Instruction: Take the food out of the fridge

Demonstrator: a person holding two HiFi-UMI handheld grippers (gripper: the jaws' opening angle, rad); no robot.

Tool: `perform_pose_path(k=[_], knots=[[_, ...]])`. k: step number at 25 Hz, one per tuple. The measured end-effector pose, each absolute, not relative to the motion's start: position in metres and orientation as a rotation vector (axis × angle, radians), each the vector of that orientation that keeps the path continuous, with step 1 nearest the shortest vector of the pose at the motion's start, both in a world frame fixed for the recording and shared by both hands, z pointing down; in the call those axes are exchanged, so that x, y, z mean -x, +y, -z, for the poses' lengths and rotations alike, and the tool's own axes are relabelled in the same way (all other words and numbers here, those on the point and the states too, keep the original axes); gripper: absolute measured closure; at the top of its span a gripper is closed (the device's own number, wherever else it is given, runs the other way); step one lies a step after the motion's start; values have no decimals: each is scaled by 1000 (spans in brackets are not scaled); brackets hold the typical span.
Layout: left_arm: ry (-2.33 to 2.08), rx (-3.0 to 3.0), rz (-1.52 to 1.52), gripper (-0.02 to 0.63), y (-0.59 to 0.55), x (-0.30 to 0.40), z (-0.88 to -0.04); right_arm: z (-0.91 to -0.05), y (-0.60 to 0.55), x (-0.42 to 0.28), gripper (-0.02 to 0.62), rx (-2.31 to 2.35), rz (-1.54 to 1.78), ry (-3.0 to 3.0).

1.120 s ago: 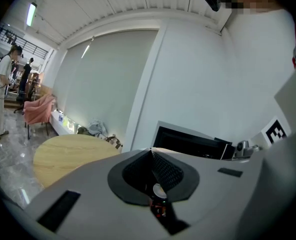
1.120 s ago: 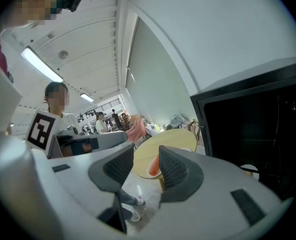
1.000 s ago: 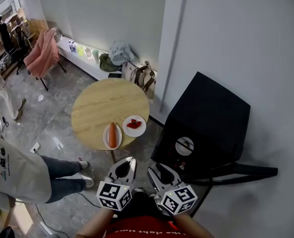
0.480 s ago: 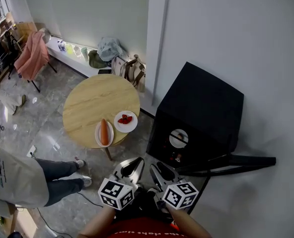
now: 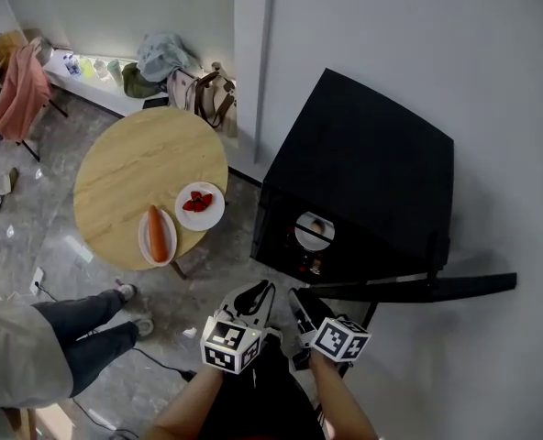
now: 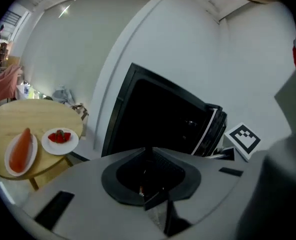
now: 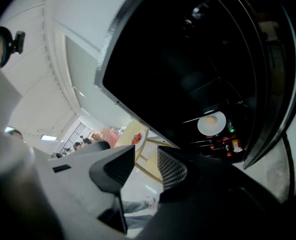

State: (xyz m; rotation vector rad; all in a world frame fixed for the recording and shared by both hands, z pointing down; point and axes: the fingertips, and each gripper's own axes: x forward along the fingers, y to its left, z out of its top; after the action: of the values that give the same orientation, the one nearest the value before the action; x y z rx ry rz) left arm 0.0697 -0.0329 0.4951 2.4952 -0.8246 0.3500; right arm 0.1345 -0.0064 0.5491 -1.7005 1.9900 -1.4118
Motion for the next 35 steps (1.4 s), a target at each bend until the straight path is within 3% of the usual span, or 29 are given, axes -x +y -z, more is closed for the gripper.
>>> perform_pose_path(k=[17, 35], knots=[[-749, -2581, -273, 560, -67, -128, -717, -811, -72, -281, 448, 1868, 1420, 1217], [-745, -2594, -313, 560, -122, -178, -770, -862, -109, -310, 466, 1626, 1513, 741]])
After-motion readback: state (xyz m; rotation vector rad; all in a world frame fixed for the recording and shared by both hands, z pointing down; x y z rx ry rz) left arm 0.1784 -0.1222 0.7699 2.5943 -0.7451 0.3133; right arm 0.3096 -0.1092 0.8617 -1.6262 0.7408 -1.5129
